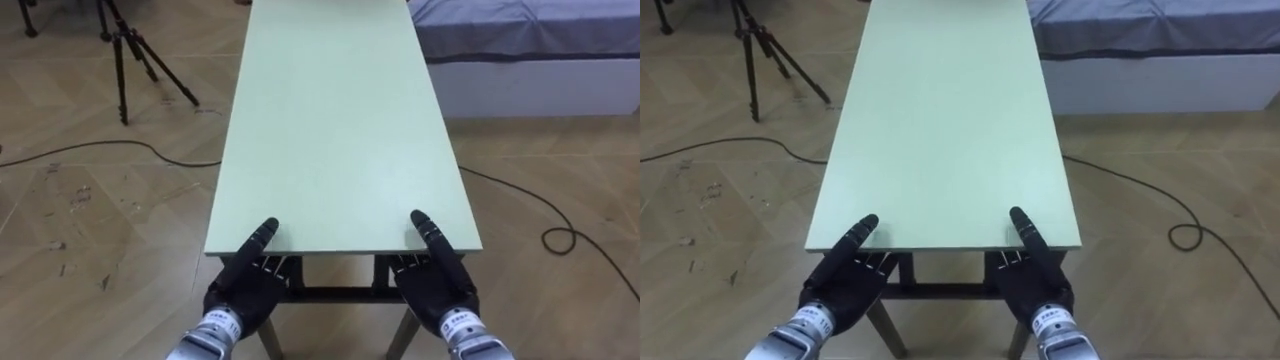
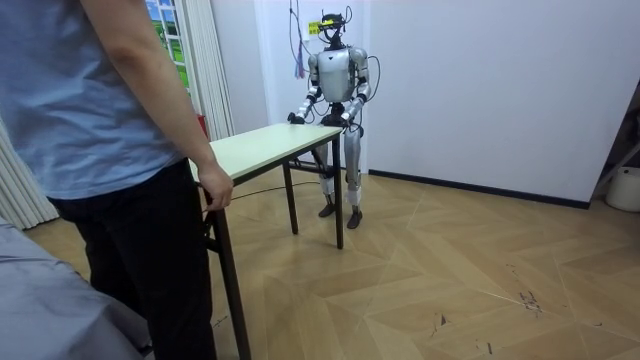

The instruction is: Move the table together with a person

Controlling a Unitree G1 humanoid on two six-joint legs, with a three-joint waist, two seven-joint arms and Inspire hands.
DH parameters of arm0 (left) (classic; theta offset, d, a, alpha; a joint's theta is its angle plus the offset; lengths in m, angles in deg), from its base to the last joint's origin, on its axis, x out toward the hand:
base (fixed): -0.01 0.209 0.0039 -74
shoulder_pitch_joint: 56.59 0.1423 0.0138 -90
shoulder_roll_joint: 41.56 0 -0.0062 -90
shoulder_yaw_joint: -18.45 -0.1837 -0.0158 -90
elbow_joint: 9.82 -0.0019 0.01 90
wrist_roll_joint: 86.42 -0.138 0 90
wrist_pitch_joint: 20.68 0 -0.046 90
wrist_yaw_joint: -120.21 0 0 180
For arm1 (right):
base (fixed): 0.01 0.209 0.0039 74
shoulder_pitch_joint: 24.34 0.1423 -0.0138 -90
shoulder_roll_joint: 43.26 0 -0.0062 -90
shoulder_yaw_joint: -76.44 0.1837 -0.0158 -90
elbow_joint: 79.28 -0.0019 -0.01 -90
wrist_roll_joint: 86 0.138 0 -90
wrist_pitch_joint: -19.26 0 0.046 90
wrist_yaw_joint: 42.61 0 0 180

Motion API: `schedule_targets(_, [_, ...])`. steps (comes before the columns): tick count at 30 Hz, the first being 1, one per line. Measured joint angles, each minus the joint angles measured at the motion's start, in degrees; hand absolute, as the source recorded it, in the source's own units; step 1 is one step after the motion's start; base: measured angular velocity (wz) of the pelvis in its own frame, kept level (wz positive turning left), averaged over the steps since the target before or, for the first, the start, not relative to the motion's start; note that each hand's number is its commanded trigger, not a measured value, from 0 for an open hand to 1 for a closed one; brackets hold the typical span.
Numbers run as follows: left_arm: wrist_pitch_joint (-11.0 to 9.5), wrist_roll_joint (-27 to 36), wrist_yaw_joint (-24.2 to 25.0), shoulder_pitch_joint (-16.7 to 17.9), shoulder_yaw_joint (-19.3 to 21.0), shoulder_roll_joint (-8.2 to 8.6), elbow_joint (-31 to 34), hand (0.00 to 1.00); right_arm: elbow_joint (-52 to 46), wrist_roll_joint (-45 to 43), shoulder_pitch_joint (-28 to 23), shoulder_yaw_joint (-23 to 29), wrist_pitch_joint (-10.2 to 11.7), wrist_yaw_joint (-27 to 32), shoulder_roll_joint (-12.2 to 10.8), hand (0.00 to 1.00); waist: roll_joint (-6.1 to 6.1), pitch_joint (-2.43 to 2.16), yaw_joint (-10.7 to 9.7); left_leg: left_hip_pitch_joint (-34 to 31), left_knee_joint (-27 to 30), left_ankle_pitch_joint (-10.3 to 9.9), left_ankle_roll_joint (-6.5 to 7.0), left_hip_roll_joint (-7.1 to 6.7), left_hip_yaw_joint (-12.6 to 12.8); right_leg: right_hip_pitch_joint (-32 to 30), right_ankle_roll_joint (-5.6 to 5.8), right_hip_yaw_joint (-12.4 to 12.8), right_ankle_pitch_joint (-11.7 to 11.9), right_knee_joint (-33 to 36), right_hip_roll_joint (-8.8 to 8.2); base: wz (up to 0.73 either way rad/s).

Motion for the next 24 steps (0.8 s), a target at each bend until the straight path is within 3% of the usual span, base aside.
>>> schedule_targets(5, [-0.28, -1.05, -0.12, -0.01, -0.55, 0.41, -0.13, 1.00, -0.21, -1.49, 0.00, -0.52, 1.98, -0.01, -0.03, 1.00, -0.16, 0.18, -0.16, 0.10, -0.54, -0.01, 0.00, -0.11, 0.06, -0.06, 0.01, -0.21, 0.01, -0.02, -0.12, 0.00])
schedule_targets(12, [-1.48, -2.55, -0.23, 0.00, -0.60, 1.17, -0.32, 1.00, -0.21, -2.02, 0.35, -0.48, 2.02, -0.01, -0.07, 1.00, 0.24, 0.39, -0.37, 0.33, -1.21, -0.02, 0.01, -0.18, 0.04, -0.08, 0.03, -0.16, 0.00, -0.15, -0.10, 0.00])
schedule_targets(24, [-1.85, -2.54, -0.23, 0.01, -0.62, 1.59, -0.65, 1.00, -0.33, -2.10, 0.35, -0.48, 2.12, -0.01, -0.01, 1.00, 0.79, 0.27, -0.28, 0.34, -1.19, -0.02, 0.01, -0.16, 0.08, -0.12, 0.03, -0.09, 0.00, -0.08, -0.09, 0.00])
